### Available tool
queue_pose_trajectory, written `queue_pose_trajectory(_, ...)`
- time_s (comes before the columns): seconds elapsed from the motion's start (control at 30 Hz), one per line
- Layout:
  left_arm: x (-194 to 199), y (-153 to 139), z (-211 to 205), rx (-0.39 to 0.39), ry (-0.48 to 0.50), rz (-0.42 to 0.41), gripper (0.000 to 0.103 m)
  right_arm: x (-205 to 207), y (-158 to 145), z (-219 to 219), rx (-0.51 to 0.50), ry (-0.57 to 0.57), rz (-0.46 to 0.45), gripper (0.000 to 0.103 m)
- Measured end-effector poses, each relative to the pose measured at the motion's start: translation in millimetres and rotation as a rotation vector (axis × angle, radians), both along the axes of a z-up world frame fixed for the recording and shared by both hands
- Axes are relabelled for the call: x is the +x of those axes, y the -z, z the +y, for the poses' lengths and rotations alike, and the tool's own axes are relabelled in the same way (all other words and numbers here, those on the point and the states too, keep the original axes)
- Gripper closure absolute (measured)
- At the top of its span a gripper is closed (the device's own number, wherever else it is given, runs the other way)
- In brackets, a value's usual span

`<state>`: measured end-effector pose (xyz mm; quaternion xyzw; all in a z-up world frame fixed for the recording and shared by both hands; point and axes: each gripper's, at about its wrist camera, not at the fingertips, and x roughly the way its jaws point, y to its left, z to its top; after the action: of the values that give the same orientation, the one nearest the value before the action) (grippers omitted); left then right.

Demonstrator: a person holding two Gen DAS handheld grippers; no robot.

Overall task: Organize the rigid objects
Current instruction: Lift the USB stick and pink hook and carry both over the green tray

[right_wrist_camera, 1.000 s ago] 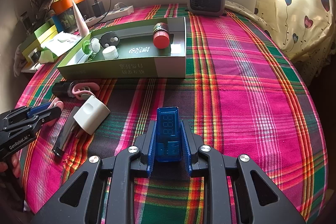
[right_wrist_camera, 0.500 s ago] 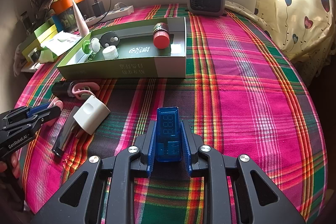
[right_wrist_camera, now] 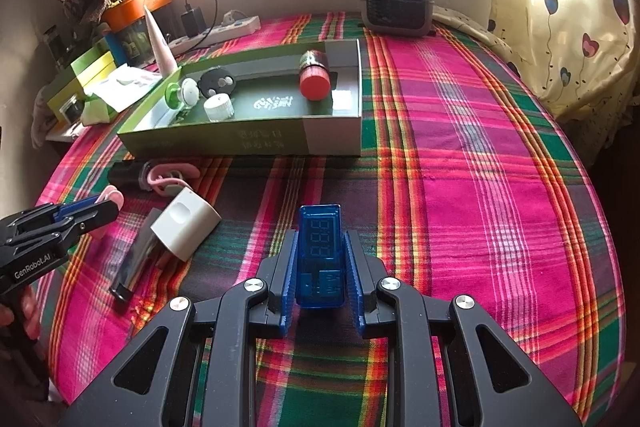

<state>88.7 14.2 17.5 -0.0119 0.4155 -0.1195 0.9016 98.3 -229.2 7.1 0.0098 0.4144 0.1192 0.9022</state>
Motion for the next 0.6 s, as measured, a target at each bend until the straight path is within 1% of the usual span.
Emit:
queue_pose_trajectory(0.3, 1, -24, 2, -0.015, 0.006, -0.050, 0.081, -1, -16, 2, 0.019, -0.011, -0.041, 0.080)
queue_pose_trajectory(0.6, 23, -52, 1, -0.023, 0.016, -0.098, 0.081, 11, -45, 6, 0.021, -0.037, -0.111, 0.080)
